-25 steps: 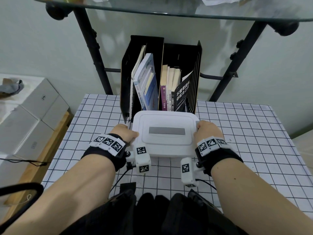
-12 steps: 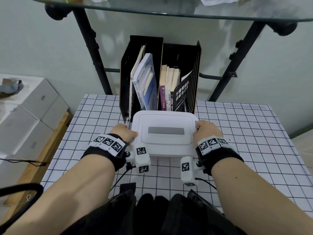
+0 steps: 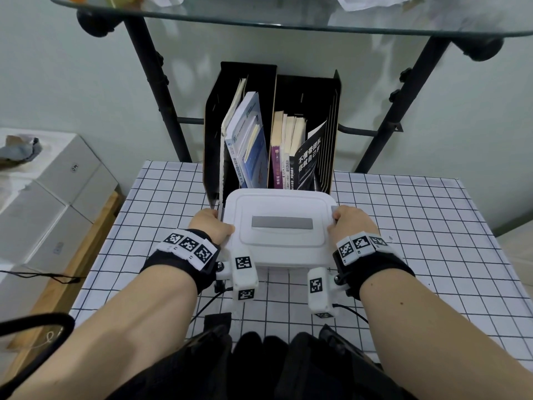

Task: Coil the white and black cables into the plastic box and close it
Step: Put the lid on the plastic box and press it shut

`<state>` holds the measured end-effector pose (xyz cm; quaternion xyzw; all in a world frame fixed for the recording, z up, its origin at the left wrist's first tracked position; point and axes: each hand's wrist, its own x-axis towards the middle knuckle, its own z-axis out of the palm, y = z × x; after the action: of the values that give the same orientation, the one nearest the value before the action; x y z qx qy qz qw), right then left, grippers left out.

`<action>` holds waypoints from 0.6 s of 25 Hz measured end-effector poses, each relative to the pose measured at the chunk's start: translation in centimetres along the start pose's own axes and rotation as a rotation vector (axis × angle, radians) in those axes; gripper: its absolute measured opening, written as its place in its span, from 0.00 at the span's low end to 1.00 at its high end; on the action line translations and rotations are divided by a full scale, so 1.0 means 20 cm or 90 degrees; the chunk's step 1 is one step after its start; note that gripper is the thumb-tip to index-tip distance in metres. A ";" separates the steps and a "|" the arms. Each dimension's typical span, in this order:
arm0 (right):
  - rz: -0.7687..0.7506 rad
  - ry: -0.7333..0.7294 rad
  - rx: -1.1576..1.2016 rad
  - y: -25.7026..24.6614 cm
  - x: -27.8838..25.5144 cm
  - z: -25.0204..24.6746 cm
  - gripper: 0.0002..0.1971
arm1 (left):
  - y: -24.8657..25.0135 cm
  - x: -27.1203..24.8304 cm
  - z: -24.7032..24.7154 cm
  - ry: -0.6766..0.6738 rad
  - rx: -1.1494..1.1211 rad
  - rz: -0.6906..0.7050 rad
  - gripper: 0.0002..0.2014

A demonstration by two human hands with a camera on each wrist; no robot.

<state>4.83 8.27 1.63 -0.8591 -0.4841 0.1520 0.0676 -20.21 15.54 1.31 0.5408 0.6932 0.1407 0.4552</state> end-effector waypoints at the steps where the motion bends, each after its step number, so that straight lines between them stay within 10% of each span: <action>1: -0.002 -0.003 -0.001 0.00 0.00 0.00 0.11 | 0.00 0.00 0.00 0.002 -0.004 0.003 0.19; 15: -0.011 -0.006 0.000 0.00 0.00 -0.01 0.13 | 0.00 0.02 0.00 0.029 0.101 0.059 0.16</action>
<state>4.97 8.31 1.79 -0.8542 -0.4916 0.1559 0.0667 -20.28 15.97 1.06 0.6033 0.6867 0.1181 0.3880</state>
